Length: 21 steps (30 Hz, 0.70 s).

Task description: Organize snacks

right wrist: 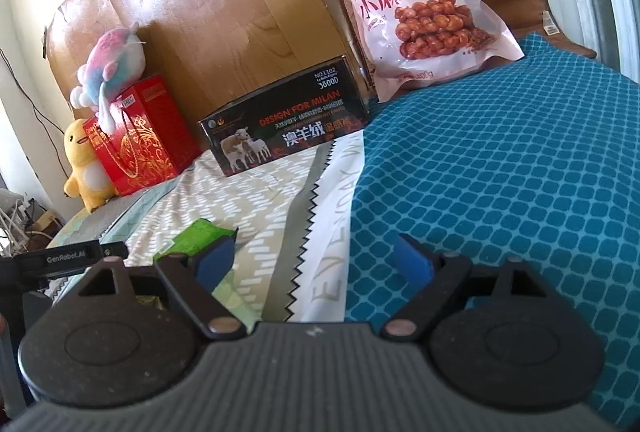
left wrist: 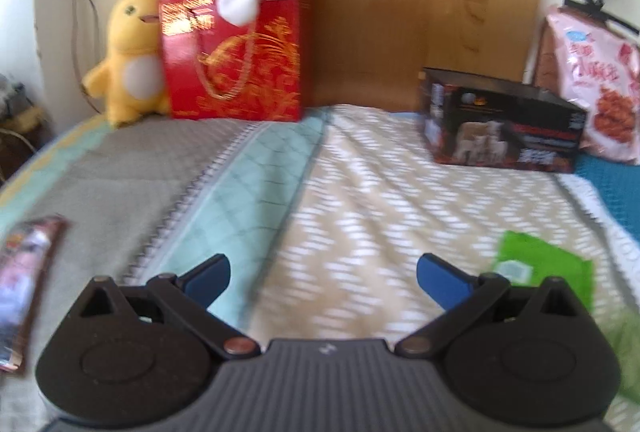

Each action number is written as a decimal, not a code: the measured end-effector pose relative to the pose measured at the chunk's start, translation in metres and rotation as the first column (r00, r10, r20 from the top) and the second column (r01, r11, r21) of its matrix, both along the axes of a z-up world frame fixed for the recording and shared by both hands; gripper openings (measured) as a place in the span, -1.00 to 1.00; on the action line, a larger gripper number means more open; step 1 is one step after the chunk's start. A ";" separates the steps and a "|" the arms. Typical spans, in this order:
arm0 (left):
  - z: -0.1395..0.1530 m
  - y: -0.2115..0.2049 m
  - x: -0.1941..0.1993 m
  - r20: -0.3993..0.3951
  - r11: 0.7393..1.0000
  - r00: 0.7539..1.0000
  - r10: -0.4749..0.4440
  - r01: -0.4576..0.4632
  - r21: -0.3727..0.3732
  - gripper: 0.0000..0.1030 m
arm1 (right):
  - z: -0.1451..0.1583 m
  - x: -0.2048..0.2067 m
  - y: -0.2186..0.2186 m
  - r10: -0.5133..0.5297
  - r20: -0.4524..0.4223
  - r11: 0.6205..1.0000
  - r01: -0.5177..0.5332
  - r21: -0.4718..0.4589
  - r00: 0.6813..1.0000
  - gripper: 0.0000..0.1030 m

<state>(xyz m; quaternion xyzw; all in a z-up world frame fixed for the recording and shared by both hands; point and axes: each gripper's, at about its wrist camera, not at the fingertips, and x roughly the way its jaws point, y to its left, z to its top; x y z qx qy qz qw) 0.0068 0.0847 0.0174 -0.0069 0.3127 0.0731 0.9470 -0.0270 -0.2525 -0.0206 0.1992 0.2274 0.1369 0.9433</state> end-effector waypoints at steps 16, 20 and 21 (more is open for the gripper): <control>0.011 0.020 0.005 -0.035 0.984 0.991 0.127 -0.122 0.128 0.99 | -0.001 0.000 -0.005 0.022 0.001 0.999 -0.022 0.045 1.000 0.78; 0.013 0.020 0.009 -0.041 0.982 0.990 0.132 -0.125 0.141 0.99 | -0.001 0.001 -0.005 0.024 0.001 0.999 -0.024 0.049 1.000 0.78; 0.014 0.020 0.010 -0.044 0.982 0.990 0.132 -0.125 0.141 0.99 | -0.001 0.001 -0.005 0.024 0.001 0.999 -0.024 0.049 1.000 0.78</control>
